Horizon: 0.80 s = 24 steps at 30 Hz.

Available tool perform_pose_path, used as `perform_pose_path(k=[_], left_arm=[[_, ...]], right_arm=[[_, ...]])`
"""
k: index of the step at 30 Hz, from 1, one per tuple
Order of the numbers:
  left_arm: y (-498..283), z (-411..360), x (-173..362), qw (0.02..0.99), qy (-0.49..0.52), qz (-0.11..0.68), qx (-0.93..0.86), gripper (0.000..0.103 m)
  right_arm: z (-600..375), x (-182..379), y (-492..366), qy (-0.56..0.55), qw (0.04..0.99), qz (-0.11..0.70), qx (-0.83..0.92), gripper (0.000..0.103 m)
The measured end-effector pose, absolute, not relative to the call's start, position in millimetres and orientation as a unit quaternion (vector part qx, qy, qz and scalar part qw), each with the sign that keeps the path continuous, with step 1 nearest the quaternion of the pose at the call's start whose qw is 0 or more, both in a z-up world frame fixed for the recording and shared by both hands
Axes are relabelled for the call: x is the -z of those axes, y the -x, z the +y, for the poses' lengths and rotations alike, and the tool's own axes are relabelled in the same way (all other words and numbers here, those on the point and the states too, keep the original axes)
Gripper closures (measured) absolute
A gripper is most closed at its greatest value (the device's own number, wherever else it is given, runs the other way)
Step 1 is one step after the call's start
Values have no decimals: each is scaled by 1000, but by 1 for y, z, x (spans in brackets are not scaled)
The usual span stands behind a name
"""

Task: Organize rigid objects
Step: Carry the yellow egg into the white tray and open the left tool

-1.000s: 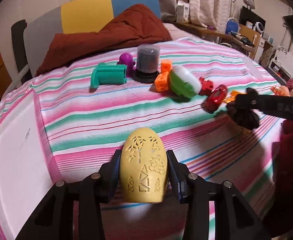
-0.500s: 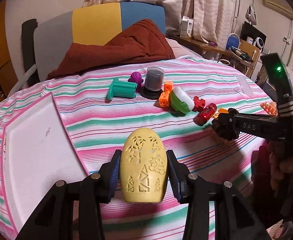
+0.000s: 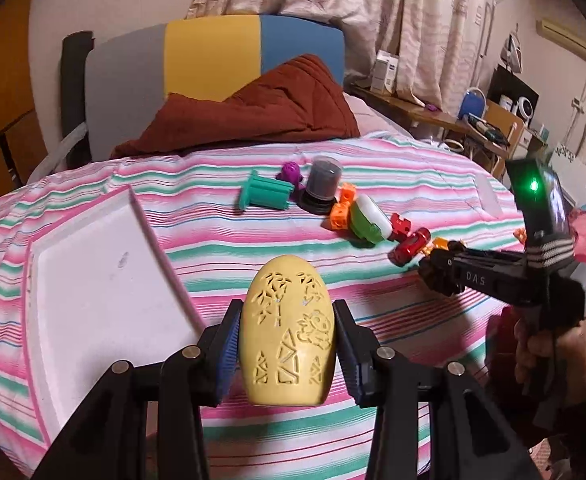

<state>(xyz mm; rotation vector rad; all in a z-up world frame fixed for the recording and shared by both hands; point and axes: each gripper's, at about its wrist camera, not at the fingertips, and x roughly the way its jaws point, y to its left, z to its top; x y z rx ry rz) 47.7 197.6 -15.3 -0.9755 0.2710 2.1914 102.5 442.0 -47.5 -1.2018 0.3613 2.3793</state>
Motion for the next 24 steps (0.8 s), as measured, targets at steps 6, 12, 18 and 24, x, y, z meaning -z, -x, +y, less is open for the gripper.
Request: perform_pose_path(k=[6,12,18,24], left_arm=[[-36,171,2,342,382,79,-855,59],[-2,120,-6,312,405,16,-859,59],[68,64,8,239,433,-23,-869,59],[136,39,30,199,462,-53,-862,59]], right_arm=[[442,47,-103,436,224,131,-862,76],[442,47,-102,435,224,130,-862,76],[440,47,-102,436,224,127,-862,76],[440,48,-102,435,224,127,-863,76]])
